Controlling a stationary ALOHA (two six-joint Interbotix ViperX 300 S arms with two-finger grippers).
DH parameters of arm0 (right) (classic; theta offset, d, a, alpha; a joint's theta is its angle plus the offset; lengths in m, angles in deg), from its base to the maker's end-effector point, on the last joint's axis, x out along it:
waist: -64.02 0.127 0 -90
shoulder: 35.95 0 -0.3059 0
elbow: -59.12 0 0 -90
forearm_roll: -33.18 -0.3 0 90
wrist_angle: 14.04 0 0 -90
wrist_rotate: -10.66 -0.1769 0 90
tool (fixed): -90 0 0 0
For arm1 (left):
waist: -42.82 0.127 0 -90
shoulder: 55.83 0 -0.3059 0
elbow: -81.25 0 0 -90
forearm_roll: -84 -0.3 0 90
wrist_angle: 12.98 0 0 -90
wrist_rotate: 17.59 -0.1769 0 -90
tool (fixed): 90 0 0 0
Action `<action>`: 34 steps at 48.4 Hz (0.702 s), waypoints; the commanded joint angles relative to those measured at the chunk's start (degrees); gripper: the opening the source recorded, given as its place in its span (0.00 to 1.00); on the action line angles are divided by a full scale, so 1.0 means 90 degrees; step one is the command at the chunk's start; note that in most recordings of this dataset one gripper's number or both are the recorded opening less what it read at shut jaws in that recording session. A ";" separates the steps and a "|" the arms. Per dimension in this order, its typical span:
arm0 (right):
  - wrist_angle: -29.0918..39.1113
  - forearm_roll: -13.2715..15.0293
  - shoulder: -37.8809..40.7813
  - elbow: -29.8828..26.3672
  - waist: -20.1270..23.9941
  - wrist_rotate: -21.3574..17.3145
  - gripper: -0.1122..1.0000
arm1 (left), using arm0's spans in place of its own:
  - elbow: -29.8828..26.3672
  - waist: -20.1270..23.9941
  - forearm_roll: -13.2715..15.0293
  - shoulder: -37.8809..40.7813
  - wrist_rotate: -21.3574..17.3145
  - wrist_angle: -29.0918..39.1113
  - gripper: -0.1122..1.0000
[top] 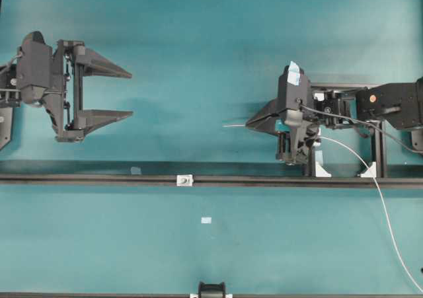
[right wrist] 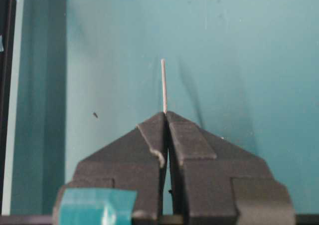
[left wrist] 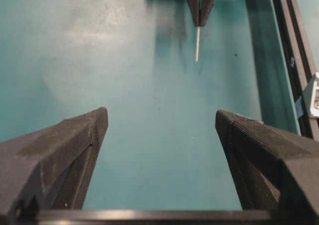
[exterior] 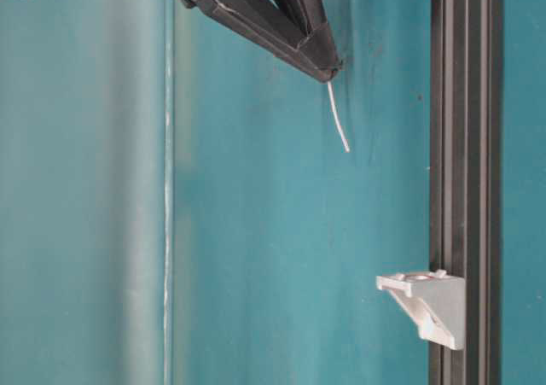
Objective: Insert the wire into the hole on the left side and pull it with the left arm.
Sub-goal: 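Lower the right gripper and close it on the white wire, then lift the wire with the right gripper and pull it from the clamp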
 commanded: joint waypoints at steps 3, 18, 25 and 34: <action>-0.0029 -0.0010 -0.0068 -0.0039 -0.0010 0.0010 0.14 | -0.0039 0.0010 0.0000 -0.0020 0.0020 -0.0059 0.82; 0.0234 0.0000 -0.0527 -0.0029 -0.0010 0.0020 0.14 | -0.0029 0.0010 0.0010 -0.0020 0.0039 -0.0039 0.82; 0.0527 0.0010 -0.0898 -0.0029 -0.0010 0.0029 0.14 | -0.0029 0.0020 0.0010 -0.0020 0.0059 -0.0039 0.81; 0.0840 0.0029 -0.1387 -0.0029 -0.0010 0.0049 0.14 | -0.0078 0.0010 0.0020 -0.0020 0.0059 -0.0029 0.81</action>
